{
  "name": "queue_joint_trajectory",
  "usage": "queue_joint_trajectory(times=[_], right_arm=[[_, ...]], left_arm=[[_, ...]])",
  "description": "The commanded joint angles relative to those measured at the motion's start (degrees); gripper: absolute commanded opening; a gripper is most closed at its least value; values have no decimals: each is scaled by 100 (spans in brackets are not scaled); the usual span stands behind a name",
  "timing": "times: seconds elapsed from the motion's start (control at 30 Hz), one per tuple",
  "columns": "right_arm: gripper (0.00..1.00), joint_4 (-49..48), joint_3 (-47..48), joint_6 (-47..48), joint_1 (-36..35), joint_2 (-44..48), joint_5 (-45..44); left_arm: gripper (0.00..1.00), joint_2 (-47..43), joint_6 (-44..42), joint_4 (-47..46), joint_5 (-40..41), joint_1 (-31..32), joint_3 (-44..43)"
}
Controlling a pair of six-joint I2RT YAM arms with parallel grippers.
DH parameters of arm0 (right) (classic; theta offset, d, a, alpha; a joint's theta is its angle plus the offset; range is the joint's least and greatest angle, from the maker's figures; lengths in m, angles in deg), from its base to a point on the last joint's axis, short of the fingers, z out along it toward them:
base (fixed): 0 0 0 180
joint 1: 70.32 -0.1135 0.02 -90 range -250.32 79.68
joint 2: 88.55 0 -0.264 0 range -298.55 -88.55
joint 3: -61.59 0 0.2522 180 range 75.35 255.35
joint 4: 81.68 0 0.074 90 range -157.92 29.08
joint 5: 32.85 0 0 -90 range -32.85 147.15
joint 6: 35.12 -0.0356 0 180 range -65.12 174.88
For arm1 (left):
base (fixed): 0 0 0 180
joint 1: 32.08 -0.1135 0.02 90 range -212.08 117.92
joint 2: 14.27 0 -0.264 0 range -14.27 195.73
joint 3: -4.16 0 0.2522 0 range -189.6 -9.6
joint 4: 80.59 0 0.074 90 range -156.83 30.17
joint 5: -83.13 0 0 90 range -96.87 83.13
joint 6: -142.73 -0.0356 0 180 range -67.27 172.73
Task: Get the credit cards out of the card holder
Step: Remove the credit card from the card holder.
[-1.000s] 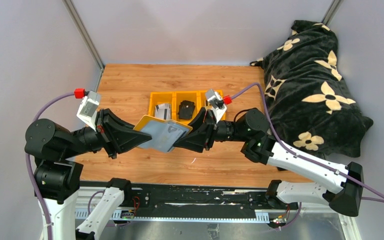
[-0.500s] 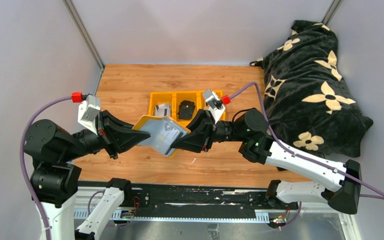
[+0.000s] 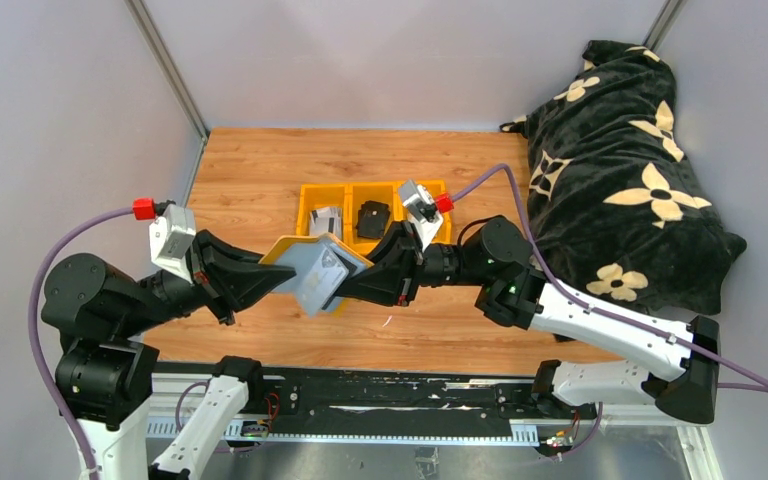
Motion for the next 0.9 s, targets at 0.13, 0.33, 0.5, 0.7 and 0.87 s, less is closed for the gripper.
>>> queue_joint_trajectory(times=[0.13, 0.33, 0.5, 0.7, 0.87], right_arm=[[6, -38, 393, 266, -163, -43, -235], [0, 1587, 935, 650, -394, -160, -2115], [0, 2467, 1440, 1243, -828, -340, -3146], [0, 3654, 2412, 1821, -1315, -888, -4148], [0, 4271, 3158, 2163, -1861, -1362, -5265]], left_arm=[[0, -54, -148, 181, 19, -6, 93], [60, -383, -976, 239, 597, -6, 417], [99, -530, -1680, 421, 937, -6, 622], [100, -670, -1933, 424, 873, -6, 783], [100, -838, -2345, 387, 1180, -6, 1017]])
